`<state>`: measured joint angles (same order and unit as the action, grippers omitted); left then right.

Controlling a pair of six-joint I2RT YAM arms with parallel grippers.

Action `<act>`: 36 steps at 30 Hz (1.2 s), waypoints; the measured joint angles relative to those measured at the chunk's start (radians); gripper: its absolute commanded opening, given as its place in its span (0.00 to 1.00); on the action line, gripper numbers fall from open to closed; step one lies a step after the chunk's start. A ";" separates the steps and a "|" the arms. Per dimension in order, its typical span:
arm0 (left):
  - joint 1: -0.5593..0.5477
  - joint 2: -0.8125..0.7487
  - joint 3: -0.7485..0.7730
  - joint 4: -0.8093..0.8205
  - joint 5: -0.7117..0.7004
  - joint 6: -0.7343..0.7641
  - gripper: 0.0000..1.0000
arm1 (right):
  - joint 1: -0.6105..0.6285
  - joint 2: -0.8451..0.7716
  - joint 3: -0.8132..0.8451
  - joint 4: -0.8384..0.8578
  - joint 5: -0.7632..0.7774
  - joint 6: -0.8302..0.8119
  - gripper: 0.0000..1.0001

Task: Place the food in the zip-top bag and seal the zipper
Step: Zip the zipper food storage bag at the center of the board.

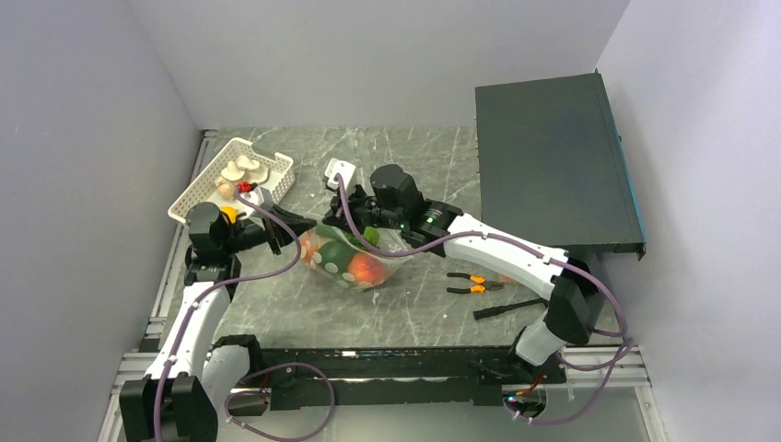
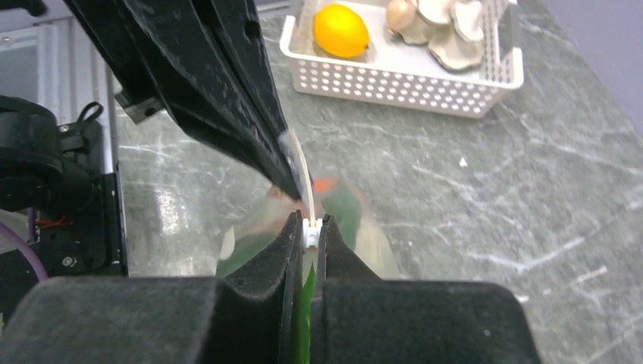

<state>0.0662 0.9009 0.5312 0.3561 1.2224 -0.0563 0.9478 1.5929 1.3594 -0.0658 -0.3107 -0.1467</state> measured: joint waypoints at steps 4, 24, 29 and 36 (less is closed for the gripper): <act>0.000 -0.017 0.004 -0.048 -0.122 0.001 0.00 | -0.002 -0.049 -0.074 0.012 0.084 0.048 0.00; 0.002 -0.006 0.043 -0.184 -0.505 -0.008 0.00 | -0.013 -0.252 -0.255 -0.069 0.171 0.264 0.00; 0.010 0.004 0.043 -0.186 -0.529 -0.007 0.00 | -0.014 -0.319 -0.319 -0.096 0.171 0.285 0.00; 0.014 0.019 0.043 -0.185 -0.530 -0.007 0.00 | -0.016 -0.387 -0.402 -0.101 0.172 0.298 0.00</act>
<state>0.0803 0.9195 0.5743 0.1707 0.6922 -0.0631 0.9318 1.2060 0.9569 -0.1665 -0.1387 0.1509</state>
